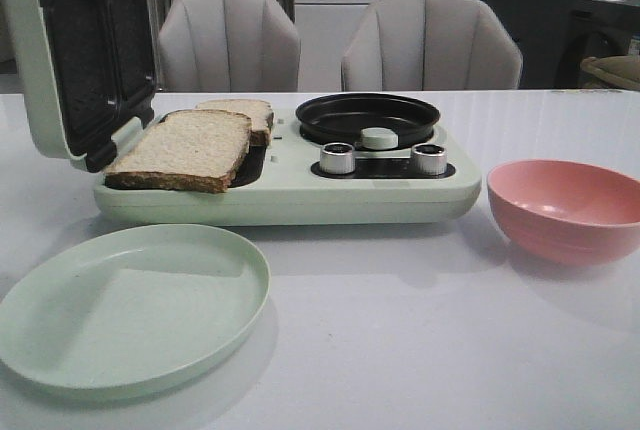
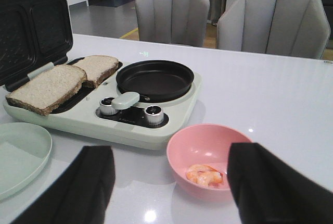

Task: Make breakfast with bread and shrimp
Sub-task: 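Grasp the sandwich-maker lid handle and close the lid over the bread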

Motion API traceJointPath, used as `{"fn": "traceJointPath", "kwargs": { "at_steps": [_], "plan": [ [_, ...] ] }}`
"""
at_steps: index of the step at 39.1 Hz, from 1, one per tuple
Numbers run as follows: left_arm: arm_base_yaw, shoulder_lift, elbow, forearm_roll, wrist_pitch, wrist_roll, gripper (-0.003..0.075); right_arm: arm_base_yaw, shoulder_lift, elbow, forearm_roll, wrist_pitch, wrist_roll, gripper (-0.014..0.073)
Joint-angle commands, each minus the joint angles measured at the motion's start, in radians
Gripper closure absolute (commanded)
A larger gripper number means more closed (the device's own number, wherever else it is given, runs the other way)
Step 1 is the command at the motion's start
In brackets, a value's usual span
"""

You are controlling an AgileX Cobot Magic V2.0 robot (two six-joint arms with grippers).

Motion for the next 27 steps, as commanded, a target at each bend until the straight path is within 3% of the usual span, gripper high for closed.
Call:
{"fn": "traceJointPath", "kwargs": {
  "at_steps": [1, 15, 27],
  "plan": [
    [-0.069, -0.042, -0.026, -0.015, 0.040, 0.009, 0.0576, 0.003, 0.008, -0.029, 0.007, -0.085, -0.001, 0.0032],
    [-0.408, 0.037, -0.026, 0.309, -0.206, 0.009, 0.0576, 0.003, 0.008, -0.029, 0.007, -0.085, -0.001, 0.0032],
    [-0.453, 0.101, -0.026, 0.360, -0.234, -0.002, 0.0576, 0.003, 0.008, -0.029, 0.007, -0.085, -0.001, 0.0032]
  ]
}}
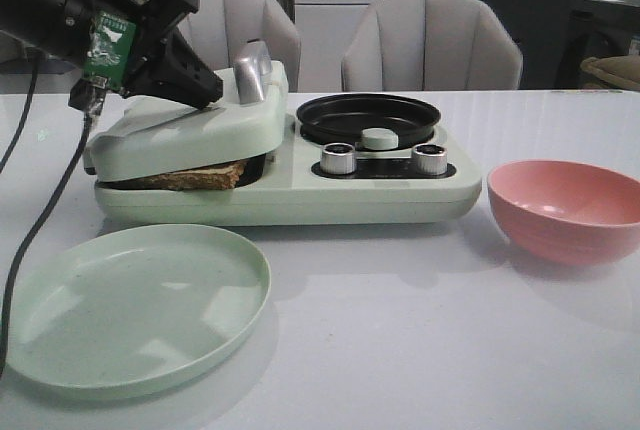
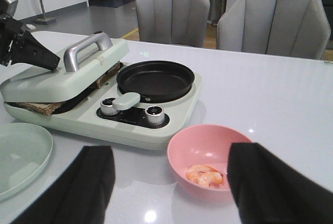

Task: Make breakfast with bread and shrimp
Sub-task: 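Grasp the sandwich-maker lid handle and close the lid over the bread, then release the lid and move the left gripper back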

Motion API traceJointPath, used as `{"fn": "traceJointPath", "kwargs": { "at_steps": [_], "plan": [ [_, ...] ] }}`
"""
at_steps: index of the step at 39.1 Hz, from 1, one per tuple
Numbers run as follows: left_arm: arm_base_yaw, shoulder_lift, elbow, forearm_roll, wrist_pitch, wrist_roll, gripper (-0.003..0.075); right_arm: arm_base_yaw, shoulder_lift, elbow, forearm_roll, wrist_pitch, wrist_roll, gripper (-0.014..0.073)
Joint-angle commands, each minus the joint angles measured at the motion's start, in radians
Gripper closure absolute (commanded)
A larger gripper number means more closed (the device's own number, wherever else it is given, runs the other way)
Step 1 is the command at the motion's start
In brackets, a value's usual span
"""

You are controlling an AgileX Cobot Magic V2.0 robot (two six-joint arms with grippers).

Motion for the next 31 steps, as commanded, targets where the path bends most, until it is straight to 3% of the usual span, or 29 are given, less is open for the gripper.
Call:
{"fn": "traceJointPath", "kwargs": {
  "at_steps": [1, 6, 10, 23, 27, 31],
  "plan": [
    [-0.010, -0.025, -0.010, 0.020, 0.004, -0.012, 0.0576, 0.003, 0.008, -0.029, 0.007, -0.085, -0.001, 0.0032],
    [0.000, -0.065, -0.024, 0.056, -0.003, -0.012, 0.0576, 0.003, 0.008, -0.029, 0.007, -0.085, -0.001, 0.0032],
    [0.004, -0.123, -0.058, 0.168, 0.008, -0.022, 0.0576, 0.003, 0.008, -0.029, 0.007, -0.085, -0.001, 0.0032],
    [-0.008, -0.394, -0.240, 1.120, 0.114, -0.588, 0.0603, 0.003, 0.008, -0.029, 0.007, -0.085, -0.001, 0.0032],
    [-0.008, -0.498, -0.236, 1.238, 0.121, -0.675, 0.0603, 0.003, 0.008, -0.029, 0.007, -0.085, -0.001, 0.0032],
    [-0.008, -0.601, -0.203, 1.246, 0.120, -0.681, 0.0603, 0.003, 0.008, -0.029, 0.007, -0.085, -0.001, 0.0032]
  ]
}}
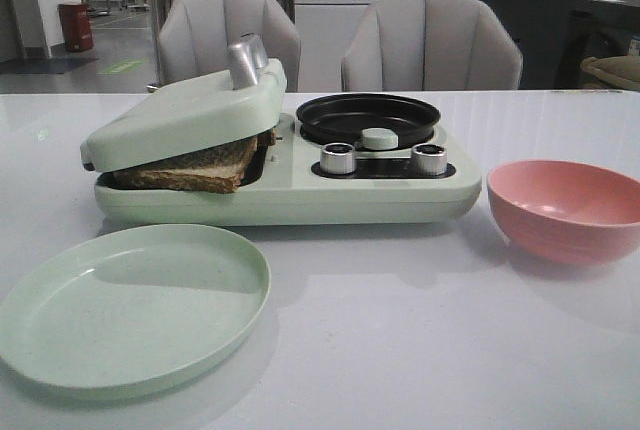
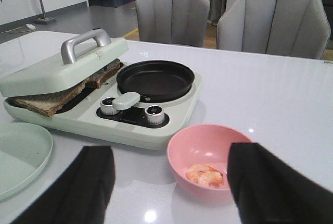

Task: Make breakfast with bread and shrimp
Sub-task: 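Release the lid and move the left gripper back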

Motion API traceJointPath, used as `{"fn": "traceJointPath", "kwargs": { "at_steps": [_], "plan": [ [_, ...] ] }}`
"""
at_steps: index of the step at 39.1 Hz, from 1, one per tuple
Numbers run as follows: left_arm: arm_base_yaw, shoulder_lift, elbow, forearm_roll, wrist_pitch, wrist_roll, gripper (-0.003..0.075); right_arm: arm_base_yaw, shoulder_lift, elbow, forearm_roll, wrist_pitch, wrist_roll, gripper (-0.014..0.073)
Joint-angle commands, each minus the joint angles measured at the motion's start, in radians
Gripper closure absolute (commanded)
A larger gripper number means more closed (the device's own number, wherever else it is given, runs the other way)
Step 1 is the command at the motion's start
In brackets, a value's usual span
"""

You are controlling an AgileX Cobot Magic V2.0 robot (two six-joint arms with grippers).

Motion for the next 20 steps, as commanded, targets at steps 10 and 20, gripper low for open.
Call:
{"fn": "traceJointPath", "kwargs": {
  "at_steps": [10, 20],
  "plan": [
    [-0.008, -0.411, 0.221, 0.020, -0.156, -0.042, 0.0603, 0.003, 0.008, -0.029, 0.007, -0.085, -0.001, 0.0032],
    [-0.018, -0.709, 0.536, -0.086, -0.295, -0.043, 0.0603, 0.003, 0.008, -0.029, 0.007, -0.085, -0.001, 0.0032]
  ]
}}
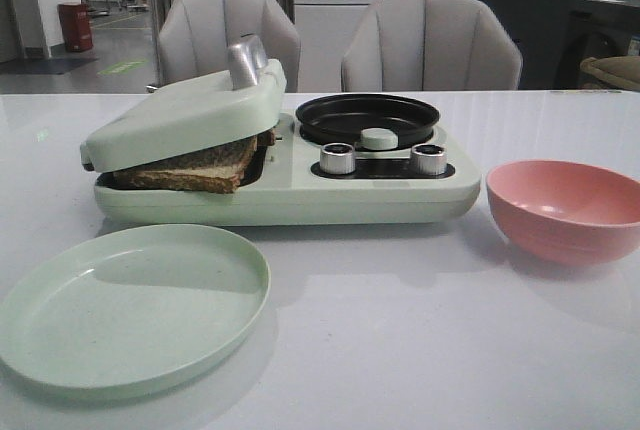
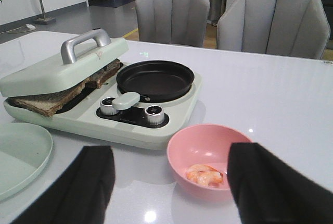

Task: Make breakfast with bread and shrimp
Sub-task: 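Release the lid and move the left gripper back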

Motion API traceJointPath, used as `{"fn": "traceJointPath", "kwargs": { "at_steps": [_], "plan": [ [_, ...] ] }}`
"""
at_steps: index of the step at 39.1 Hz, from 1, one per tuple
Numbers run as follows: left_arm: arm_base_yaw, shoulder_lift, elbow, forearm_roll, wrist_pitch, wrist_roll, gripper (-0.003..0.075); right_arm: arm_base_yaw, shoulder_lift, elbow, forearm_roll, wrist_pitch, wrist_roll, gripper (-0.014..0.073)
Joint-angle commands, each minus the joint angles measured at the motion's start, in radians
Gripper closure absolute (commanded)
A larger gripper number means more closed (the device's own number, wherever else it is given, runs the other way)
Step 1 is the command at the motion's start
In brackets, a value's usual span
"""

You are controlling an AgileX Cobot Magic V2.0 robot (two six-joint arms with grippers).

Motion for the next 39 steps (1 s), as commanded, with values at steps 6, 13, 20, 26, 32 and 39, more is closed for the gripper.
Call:
{"fn": "traceJointPath", "kwargs": {
  "at_steps": [6, 13, 20, 26, 32, 39],
  "plan": [
    [-0.043, -0.269, 0.225, -0.055, -0.215, -0.013, 0.0603, 0.003, 0.008, -0.029, 0.007, -0.085, -0.001, 0.0032],
    [-0.067, -0.454, 0.421, -0.057, -0.266, -0.013, 0.0603, 0.003, 0.008, -0.029, 0.007, -0.085, -0.001, 0.0032],
    [-0.088, -0.592, 0.567, -0.083, -0.293, -0.013, 0.0603, 0.003, 0.008, -0.029, 0.007, -0.085, -0.001, 0.0032],
    [-0.088, -0.654, 0.637, -0.106, -0.323, -0.013, 0.0603, 0.003, 0.008, -0.029, 0.007, -0.085, -0.001, 0.0032],
    [-0.088, -0.656, 0.641, -0.106, -0.336, -0.013, 0.0603, 0.003, 0.008, -0.029, 0.007, -0.098, -0.001, 0.0032],
    [-0.088, -0.656, 0.641, -0.097, -0.345, -0.013, 0.0603, 0.000, 0.011, -0.046, 0.005, -0.150, -0.002, 0.0032]
  ]
}}
